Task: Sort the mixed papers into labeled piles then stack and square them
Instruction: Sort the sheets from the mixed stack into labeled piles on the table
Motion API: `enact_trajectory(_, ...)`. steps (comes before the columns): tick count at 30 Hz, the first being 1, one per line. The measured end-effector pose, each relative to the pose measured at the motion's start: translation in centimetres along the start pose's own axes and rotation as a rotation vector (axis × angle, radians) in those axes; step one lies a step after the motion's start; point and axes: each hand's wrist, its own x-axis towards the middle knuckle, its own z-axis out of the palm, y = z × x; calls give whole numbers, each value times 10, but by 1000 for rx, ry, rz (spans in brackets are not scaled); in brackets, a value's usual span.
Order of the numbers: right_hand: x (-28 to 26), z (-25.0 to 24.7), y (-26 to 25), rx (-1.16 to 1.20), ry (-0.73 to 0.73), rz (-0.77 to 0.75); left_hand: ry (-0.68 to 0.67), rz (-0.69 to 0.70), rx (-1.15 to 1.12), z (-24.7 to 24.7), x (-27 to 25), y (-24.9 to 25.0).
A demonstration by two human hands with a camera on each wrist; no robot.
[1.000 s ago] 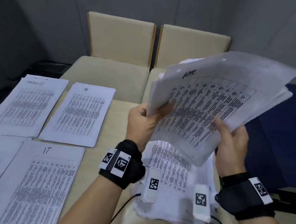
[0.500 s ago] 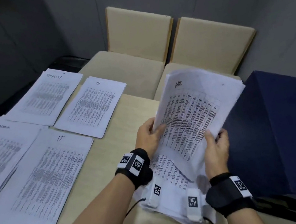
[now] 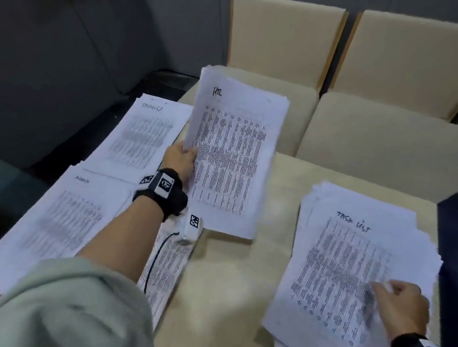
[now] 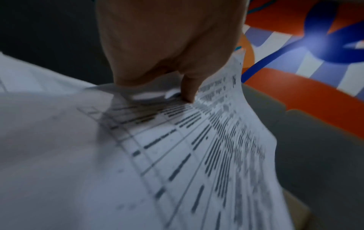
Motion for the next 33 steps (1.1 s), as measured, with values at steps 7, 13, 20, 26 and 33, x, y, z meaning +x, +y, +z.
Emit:
enact_trajectory(7,-22,14,-23,-55,202,142,-102,-100,339,-13,114,-37)
enact_trajectory(13,-24,32,-26,24,322,166,-84,-55,630,4,160,-60)
enact_trajectory(20,-10,16,-38,-233,201,250,-116,72,774,18,167,-71)
enact_trajectory(26,0,3,-38,-192,94,155,-34,127,707,12,153,-60)
enact_trajectory(33,11,-9,-16,-35,-15,-16,74,49,778,16,85,-23)
